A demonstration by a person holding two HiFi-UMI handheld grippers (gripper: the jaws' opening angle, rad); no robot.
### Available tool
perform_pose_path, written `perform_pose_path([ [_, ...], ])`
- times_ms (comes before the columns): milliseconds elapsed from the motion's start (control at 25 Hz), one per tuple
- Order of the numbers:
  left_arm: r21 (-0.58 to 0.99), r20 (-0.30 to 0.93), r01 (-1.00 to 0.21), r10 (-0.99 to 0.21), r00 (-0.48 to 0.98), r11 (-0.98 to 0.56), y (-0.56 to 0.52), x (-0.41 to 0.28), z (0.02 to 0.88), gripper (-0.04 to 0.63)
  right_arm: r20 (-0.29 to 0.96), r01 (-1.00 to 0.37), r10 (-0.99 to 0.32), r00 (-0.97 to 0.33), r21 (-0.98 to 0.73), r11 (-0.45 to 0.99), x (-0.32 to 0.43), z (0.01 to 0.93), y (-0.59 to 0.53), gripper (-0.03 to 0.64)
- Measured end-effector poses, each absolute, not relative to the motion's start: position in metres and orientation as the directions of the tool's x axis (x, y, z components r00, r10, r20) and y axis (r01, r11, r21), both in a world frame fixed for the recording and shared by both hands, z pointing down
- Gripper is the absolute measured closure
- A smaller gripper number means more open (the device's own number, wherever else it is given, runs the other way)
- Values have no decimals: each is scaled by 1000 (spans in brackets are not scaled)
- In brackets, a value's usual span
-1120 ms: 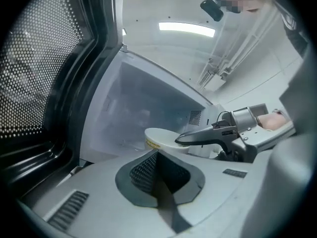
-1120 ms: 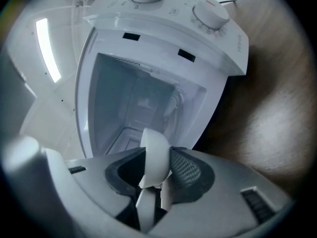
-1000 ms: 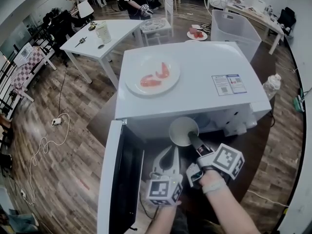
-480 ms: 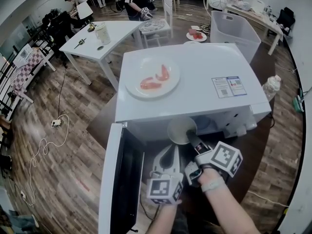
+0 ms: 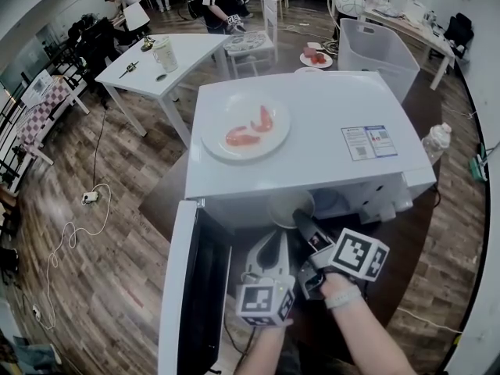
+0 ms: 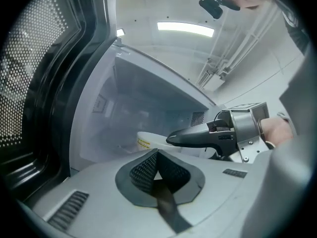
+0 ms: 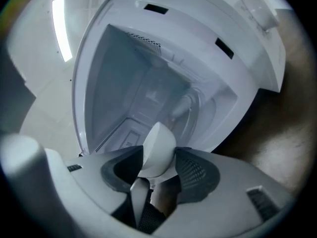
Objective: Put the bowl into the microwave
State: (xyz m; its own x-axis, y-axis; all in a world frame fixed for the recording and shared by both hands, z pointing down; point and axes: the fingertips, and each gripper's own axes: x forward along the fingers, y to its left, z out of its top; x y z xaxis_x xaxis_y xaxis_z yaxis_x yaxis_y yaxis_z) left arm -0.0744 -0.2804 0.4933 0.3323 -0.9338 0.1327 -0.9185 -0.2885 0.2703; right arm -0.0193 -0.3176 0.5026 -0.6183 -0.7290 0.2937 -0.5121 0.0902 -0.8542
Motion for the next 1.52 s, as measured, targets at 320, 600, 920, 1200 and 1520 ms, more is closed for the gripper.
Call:
perform_pose_path([
  [320,278,135,-921,-938,318,-272,-287,-78,491,583,314,-649,-671,-672,-686,329,-30,490,-309,343],
  [600,287,137,-923,-942,305,-257,-295,-81,491,583,393,-735,-632,-669,-478,481,-32,494,-298,350],
  [920,287,140,-923,-943,303,-255,-297,-82,493,583,398,-792,-685,-610,-326,515,-24,491,-295,484],
  [1200,282,140,-922,-939,313,-265,-298,-80,493,583,377,-802,-708,-598,-275,531,-27,488,-293,609],
  [1520,280,143,-922,-938,317,-269,-302,-81,494,583,373,-807,-716,-590,-283,518,-28,490,-297,609],
])
